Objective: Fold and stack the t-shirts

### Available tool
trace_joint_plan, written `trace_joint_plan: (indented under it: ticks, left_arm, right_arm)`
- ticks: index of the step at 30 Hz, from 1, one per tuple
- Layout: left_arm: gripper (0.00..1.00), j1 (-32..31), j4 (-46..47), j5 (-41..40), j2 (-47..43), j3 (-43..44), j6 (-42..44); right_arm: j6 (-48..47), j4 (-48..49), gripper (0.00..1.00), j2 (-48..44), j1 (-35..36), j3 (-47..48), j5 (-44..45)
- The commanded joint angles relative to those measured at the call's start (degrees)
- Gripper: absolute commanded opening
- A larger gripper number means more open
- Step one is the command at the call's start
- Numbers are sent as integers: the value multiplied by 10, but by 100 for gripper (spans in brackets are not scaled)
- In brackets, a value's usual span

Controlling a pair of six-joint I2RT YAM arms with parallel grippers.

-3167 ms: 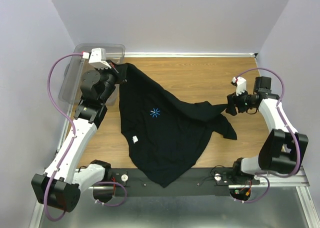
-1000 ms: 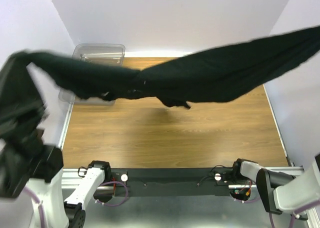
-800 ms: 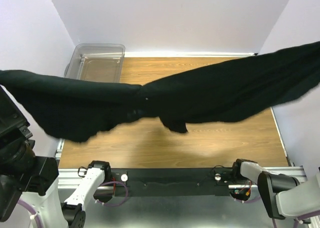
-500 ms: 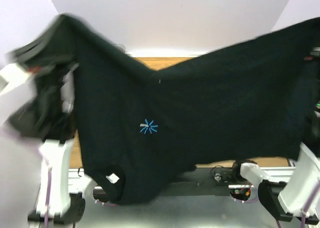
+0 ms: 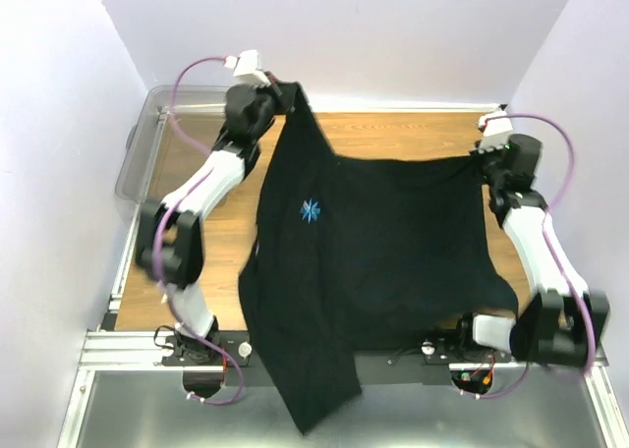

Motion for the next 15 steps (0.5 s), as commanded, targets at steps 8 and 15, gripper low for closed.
trace_joint_plan:
  ticks: [8, 15]
  left_arm:
    - [0, -3, -175, -78, 299, 349, 59]
    - [0, -2, -217, -85, 368, 448, 52]
  right_arm:
    - [12, 215, 1, 309, 0, 56, 28]
    - [25, 224, 1, 375, 0, 110, 53]
